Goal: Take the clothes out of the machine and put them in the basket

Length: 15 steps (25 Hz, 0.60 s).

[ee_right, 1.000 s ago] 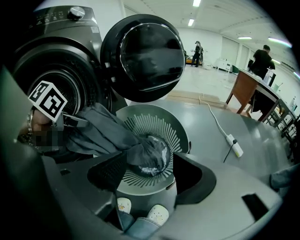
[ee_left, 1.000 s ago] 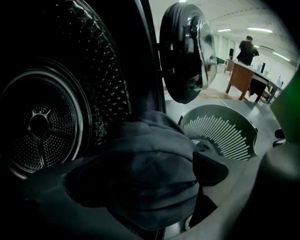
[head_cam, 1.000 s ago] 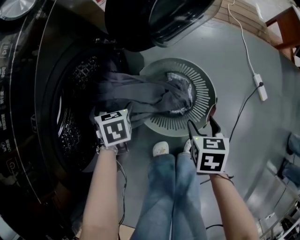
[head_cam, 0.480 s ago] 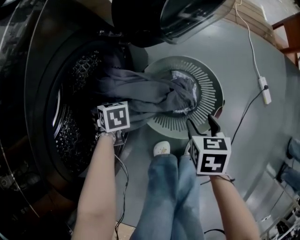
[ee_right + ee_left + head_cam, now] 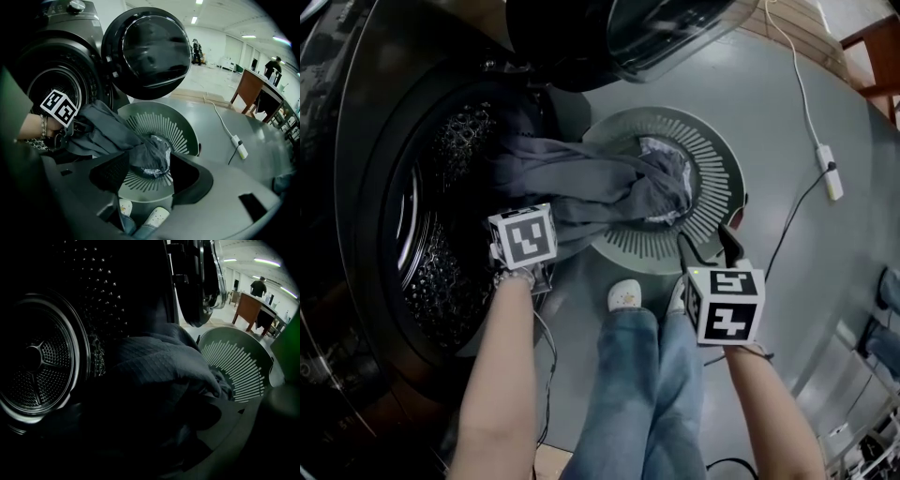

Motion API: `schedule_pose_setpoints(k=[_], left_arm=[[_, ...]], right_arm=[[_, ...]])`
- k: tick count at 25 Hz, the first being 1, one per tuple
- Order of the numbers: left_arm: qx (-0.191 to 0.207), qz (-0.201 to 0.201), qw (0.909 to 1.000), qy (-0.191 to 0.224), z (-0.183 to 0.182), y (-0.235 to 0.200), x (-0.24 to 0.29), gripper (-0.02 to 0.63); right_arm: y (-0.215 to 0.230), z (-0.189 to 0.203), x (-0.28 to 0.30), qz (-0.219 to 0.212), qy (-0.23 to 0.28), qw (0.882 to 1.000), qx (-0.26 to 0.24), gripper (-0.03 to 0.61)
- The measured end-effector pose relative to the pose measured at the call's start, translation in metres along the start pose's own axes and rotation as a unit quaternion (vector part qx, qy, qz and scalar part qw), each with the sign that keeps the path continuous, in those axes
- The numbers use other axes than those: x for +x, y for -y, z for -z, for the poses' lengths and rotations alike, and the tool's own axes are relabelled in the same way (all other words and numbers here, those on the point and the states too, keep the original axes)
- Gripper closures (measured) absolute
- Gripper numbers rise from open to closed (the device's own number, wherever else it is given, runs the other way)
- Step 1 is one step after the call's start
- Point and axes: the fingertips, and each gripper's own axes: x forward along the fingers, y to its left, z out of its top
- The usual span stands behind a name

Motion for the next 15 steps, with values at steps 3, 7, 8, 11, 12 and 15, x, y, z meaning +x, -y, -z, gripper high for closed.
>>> schedule_pose_setpoints(k=[3, 7, 8, 11, 12, 15], left_arm=[[-0.022, -0.024, 0.9986, 0.04, -0.006, -0.002, -0.017, 0.311], [-0.167, -0.012, 0.9824, 0.084, -0.007, -0.016, -0.043, 0.572], [-0.193, 0.0, 0.9774, 0.087, -0.008, -0.017, -0.048, 0.572], [-0.198, 0.024, 0.9754, 0.094, -0.013, -0.013, -0.059, 0.572], [-0.191, 0.028, 0.9766, 0.096, -0.015, -0.011, -0.063, 0.572], [-0.179, 0.041, 0.9776, 0.103, -0.017, -0.007, -0.073, 0.574]], right_arm=[[0.004, 0.006, -0.005, 0.006, -0.004, 1.0, -0.009, 0.307], [0.004, 0.009, -0.016, 0.008, -0.003, 1.0, -0.007, 0.314], [0.005, 0.01, -0.019, 0.009, -0.002, 1.0, -0.005, 0.318], [0.006, 0.011, -0.026, 0.013, 0.003, 1.0, 0.001, 0.322], [0.006, 0.011, -0.029, 0.014, 0.004, 1.0, 0.002, 0.324], [0.004, 0.013, -0.034, 0.016, 0.008, 1.0, 0.009, 0.328]])
